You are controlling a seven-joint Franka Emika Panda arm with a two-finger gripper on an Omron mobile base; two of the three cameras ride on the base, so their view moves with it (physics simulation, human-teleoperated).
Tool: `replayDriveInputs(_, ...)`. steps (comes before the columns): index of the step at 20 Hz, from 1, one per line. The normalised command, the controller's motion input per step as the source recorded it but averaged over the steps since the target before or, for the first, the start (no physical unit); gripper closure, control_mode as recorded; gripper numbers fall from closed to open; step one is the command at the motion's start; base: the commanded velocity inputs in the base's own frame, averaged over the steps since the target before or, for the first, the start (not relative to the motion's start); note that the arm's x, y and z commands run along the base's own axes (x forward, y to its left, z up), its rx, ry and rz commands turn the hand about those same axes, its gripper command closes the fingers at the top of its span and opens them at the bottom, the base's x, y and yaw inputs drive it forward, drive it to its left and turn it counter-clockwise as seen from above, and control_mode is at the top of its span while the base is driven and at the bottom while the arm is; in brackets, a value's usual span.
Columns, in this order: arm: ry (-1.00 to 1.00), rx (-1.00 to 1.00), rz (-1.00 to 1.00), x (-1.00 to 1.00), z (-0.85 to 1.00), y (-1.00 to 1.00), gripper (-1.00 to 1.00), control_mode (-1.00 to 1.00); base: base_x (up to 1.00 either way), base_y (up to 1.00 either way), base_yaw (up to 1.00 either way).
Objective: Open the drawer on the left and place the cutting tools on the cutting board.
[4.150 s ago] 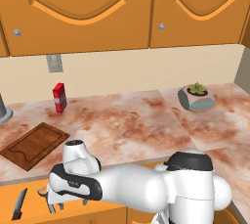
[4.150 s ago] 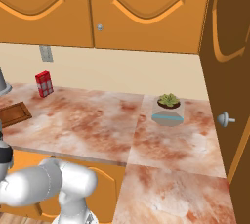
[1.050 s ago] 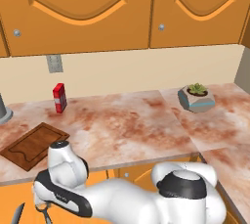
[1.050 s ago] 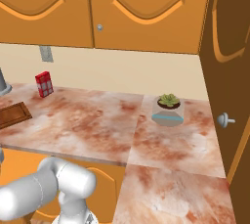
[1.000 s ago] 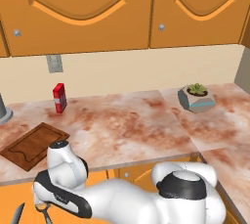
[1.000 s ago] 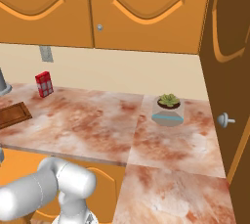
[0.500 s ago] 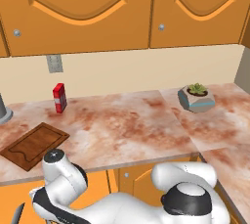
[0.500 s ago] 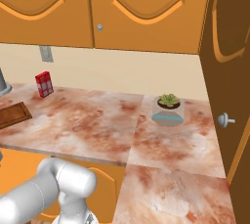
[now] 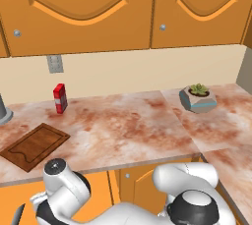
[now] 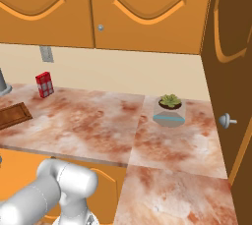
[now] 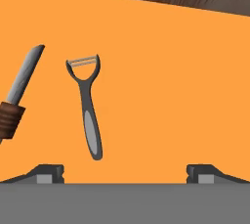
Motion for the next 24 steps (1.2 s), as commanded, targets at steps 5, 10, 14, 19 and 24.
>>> replayDriveInputs(5,0.04,0.00,0.00,0.05,0.00,0.00,-1.00,-1.00,0.00,0.00,0.00)
replayDriveInputs(10,0.09,0.00,0.00,0.00,0.00,0.01,-1.00,-1.00,0.00,0.00,0.00)
replayDriveInputs(14,0.12,-0.01,0.00,0.01,-0.11,0.15,-1.00,-1.00,0.00,0.00,0.00)
replayDriveInputs(19,0.02,0.00,0.00,0.03,-0.32,0.29,-1.00,-1.00,0.00,0.00,0.00)
replayDriveInputs(24,0.03,0.00,0.00,0.13,-0.15,0.11,-1.00,-1.00,0.00,0.00,0.00)
